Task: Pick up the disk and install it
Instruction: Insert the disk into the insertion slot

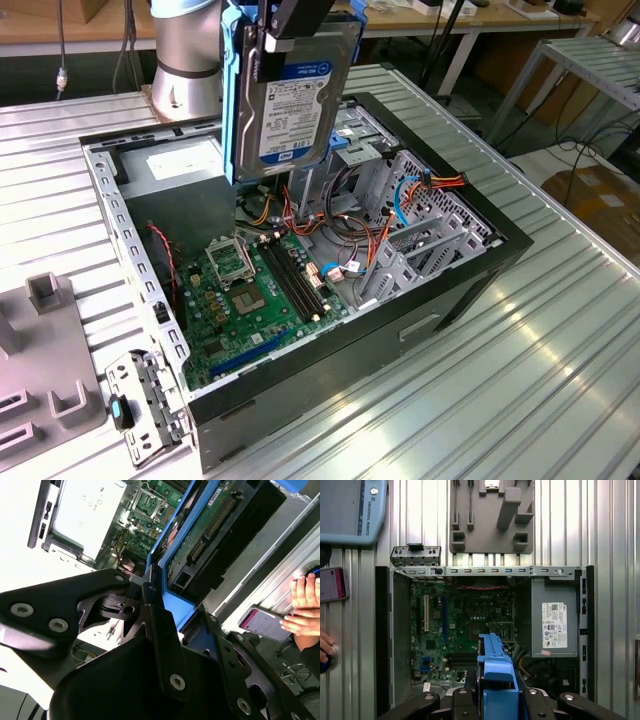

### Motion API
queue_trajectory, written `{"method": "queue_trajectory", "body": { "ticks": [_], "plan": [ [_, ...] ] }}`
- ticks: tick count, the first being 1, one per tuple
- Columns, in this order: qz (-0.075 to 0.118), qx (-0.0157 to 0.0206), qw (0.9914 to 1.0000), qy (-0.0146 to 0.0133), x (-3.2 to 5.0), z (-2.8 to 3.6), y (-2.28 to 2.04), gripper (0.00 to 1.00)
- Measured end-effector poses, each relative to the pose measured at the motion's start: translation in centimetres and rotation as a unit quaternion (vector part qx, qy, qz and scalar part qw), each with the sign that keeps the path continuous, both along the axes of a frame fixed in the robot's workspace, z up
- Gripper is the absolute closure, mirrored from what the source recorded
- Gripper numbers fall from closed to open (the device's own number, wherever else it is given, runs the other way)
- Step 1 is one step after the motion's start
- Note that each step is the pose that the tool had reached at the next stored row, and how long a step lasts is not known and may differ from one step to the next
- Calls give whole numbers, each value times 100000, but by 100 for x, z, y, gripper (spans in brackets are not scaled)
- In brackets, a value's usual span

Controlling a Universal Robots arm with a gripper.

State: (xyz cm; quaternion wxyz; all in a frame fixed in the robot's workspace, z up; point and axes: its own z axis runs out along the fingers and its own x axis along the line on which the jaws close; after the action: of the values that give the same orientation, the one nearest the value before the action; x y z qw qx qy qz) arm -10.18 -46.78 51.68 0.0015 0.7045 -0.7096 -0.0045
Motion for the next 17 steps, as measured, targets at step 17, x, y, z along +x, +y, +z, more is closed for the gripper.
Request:
{"method": "queue_trajectory", "body": {
  "ticks": [17],
  "plan": [
    [4,-2,100000,-1,10,-2,-115,63]
  ]
}}
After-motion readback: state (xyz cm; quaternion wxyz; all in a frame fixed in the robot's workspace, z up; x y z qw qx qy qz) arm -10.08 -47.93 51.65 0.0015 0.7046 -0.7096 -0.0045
